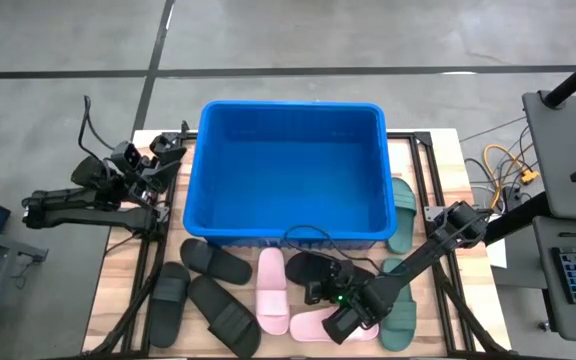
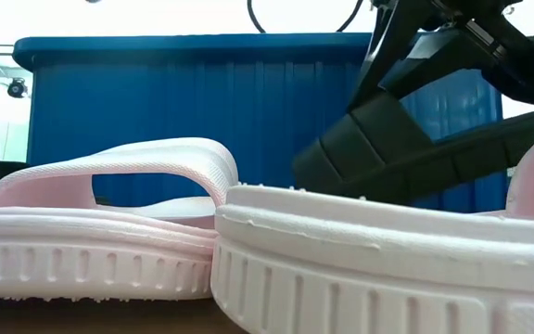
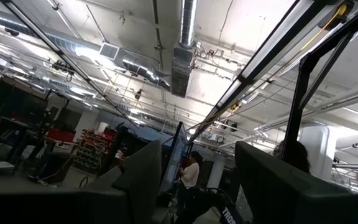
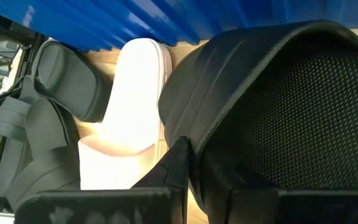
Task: Pick and place slides into bin
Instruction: Put the black slide into the blue bin
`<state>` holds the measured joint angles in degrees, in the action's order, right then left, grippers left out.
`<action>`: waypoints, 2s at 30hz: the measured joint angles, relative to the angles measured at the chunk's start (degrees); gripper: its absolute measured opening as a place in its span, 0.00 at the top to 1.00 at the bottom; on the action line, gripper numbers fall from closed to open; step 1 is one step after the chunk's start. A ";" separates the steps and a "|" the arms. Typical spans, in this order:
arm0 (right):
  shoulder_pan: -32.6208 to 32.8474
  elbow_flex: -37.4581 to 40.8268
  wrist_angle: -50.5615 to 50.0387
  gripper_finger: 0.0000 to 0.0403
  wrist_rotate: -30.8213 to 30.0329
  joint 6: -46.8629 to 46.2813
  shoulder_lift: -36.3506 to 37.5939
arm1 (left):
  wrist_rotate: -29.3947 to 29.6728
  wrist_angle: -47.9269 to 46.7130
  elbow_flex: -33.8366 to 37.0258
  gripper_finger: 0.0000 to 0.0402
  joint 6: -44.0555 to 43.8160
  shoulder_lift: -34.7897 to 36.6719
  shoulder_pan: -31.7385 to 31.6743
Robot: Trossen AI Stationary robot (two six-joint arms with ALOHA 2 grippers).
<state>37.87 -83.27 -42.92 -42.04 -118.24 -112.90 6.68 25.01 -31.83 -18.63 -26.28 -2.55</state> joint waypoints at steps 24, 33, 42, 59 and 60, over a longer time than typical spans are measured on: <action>0.04 -5.53 -4.91 0.95 0.00 5.47 1.73 | 0.00 -0.10 0.00 0.53 -0.02 -0.44 0.01; 0.00 -5.65 -4.89 0.95 -0.11 8.64 4.56 | 0.00 -0.10 0.00 0.53 -0.02 -0.44 0.01; 0.00 -5.99 -4.62 0.95 -0.69 9.34 5.92 | -0.02 -0.17 0.00 0.53 -0.02 -0.44 0.02; -0.04 -12.94 -5.34 0.95 -3.21 17.83 6.51 | 0.00 -0.26 0.00 0.53 -0.28 -1.01 0.02; -0.04 -13.42 -5.31 0.95 -3.66 18.36 6.51 | -0.01 -0.24 0.00 0.53 -0.28 -1.05 0.00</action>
<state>37.82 -96.69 -48.23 -45.71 -99.88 -106.39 6.66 24.77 -31.83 -18.92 -27.33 -2.55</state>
